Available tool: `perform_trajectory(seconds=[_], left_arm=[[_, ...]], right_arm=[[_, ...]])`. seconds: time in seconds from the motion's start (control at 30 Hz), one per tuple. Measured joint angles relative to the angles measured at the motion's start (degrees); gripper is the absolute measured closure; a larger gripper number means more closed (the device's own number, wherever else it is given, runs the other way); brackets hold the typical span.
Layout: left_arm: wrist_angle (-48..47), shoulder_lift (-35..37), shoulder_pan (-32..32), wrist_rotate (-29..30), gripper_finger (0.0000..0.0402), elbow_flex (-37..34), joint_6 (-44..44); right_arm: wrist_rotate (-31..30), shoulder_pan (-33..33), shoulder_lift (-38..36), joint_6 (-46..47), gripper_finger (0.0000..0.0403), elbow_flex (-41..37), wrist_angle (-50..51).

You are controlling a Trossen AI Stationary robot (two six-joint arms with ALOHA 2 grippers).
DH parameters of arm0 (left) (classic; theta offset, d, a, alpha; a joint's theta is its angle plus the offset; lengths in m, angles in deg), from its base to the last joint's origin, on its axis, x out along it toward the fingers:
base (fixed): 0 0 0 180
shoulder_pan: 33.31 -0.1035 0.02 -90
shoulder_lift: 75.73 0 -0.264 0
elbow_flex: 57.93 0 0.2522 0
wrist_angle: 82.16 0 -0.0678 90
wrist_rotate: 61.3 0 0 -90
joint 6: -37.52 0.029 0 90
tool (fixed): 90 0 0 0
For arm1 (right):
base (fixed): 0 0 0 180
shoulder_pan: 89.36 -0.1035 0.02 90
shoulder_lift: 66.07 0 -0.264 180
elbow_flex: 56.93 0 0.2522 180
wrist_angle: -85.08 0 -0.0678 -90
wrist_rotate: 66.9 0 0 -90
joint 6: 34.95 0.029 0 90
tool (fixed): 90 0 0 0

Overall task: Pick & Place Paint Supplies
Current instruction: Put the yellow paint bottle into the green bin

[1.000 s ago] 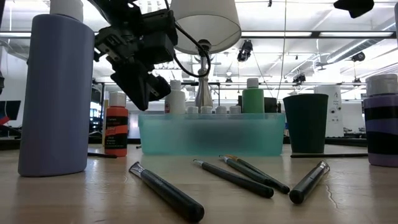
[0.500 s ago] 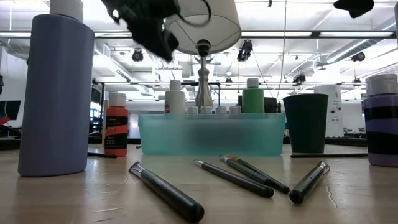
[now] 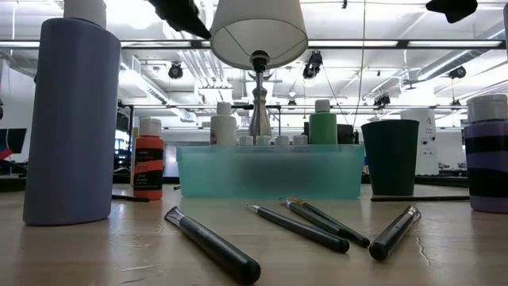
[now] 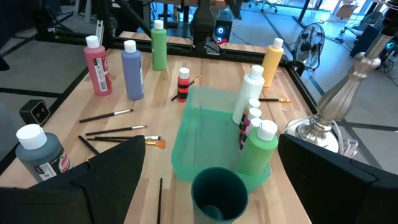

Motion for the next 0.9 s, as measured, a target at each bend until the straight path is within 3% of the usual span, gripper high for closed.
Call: perform_trajectory(seconds=[0.2, 0.33, 0.53, 0.9], left_arm=[[-0.3, 2.6, -0.8, 18.4, 0.0395, -1.1, -6.6], [-0.4, 3.2, -2.5, 23.8, 0.0399, -1.1, -9.8], [-0.4, 3.4, -7.5, 22.9, 0.0397, -1.1, -12.4], [4.0, 4.7, -13.9, 13.4, 0.0398, -1.1, -12.6]], right_arm=[[0.0, 0.0, 0.0, 0.1, 0.0039, 0.0, 0.0], [0.0, 0.0, 0.0, 0.1, 0.0039, 0.0, 0.0], [0.0, 0.0, 0.0, 0.0, 0.0039, 0.0, 0.0], [0.0, 0.0, 0.0, 0.0, 0.0039, 0.0, 0.0]])
